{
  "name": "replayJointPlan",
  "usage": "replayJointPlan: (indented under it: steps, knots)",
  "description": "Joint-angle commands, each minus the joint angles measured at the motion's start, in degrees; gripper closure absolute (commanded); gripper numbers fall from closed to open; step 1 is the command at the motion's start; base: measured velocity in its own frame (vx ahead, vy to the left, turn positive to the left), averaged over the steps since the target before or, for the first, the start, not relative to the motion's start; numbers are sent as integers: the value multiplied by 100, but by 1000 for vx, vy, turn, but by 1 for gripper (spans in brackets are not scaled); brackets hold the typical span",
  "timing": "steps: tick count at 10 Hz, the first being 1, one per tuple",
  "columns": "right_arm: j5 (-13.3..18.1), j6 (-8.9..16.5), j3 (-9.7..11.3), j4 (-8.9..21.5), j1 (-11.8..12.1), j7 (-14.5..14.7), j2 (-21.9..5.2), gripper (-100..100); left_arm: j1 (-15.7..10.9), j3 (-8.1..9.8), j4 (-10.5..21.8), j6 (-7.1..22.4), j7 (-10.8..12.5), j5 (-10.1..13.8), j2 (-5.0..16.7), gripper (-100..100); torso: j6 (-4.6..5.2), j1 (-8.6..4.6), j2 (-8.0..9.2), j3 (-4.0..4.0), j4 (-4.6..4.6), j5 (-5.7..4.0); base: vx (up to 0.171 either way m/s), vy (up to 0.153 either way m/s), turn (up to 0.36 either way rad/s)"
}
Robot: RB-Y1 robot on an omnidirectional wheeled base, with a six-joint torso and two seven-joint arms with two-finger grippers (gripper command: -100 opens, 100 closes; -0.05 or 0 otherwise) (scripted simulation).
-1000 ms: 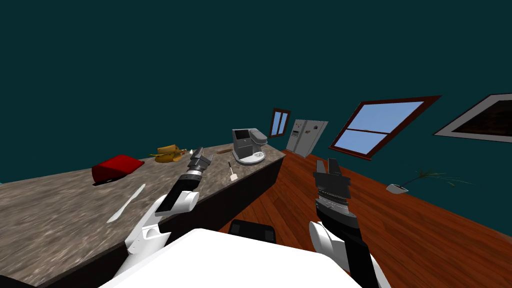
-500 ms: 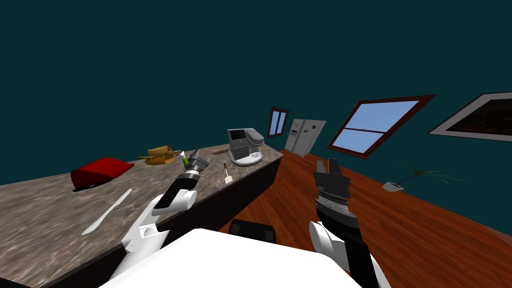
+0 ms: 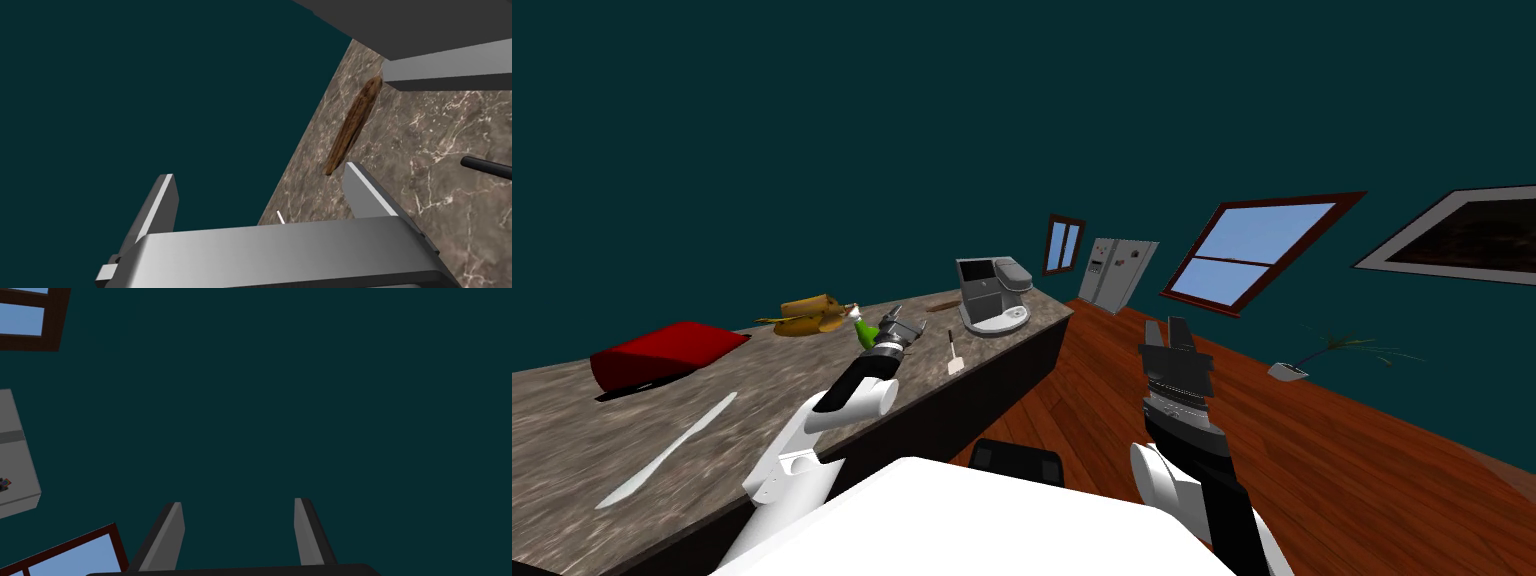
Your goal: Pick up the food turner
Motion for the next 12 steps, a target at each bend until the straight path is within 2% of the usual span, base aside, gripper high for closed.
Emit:
replayJointPlan:
  steps: [1, 2, 3, 4, 5, 6, 7, 8, 9, 10, 11, 12]
  knots:
    - [0, 0, 0, 0, 0, 0, 0, 0, -63, 215, 85, 286, 286, 74, 5, -100, 0, 0, 0, 0, 0, 0, 77, -82, -54]
    - [0, 0, 0, 0, 0, 0, 0, 0, -63, 215, 85, 462, 365, 74, 5, -100, 1, -1, -4, -2, 0, 0, 65, -79, -29]
    - [0, 0, 0, 0, 0, 0, 0, 0, -109, 395, 161, 648, 578, 132, -2, -100, 0, 0, -1, -1, 0, 0, 82, -81, -51]
    - [0, 0, 0, 0, 0, 0, 0, 0, -109, 395, 161, 796, 645, 132, -2, -100, 0, 0, -5, -2, -1, 0, 75, -57, -21]
    - [0, 0, 0, 0, 0, 0, 0, 0, -150, 576, 241, 961, 864, 189, -6, -100, 0, 7, -4, -2, -1, 1, 70, -71, -64]
    - [0, 0, 0, 0, 0, 0, 0, 0, -150, 576, 241, 1160, 922, 189, -6, -100, 1, 4, -3, -2, -1, 1, 56, -67, -24]
    - [0, 0, 0, 0, 0, 0, 0, 0, -187, 756, 324, 1327, 1144, 246, -6, -100, 0, 5, 2, 1, 0, 1, 62, -93, -57]
    - [0, 0, 0, 0, 0, 0, 0, 0, -187, 756, 324, 1494, 1195, 246, -6, -100, 1, -3, 1, 1, 0, 0, 70, -76, -23]
    - [0, 0, 0, 0, 0, 0, 0, 0, -221, 936, 408, 1702, 1427, 304, -1, -100, -1, 1, 1, 1, 0, 0, 91, -84, -46]
    - [0, 0, 0, 0, 0, 0, 0, 0, -221, 936, 408, 1819, 1463, 304, -1, -100, 1, -2, -6, -3, -1, 0, 81, -55, -26]
    - [0, 0, 0, 0, 0, 0, 0, 0, -250, 1116, 494, 2080, 1696, 360, 9, -100, 0, 8, -5, -3, -2, 1, 94, -54, -62]
    - [0, 0, 0, 0, 0, 0, 0, 0, -250, 1116, 494, 2134, 1725, 360, 9, -100, 0, 9, -8, -4, -2, 2, 72, -46, -20]
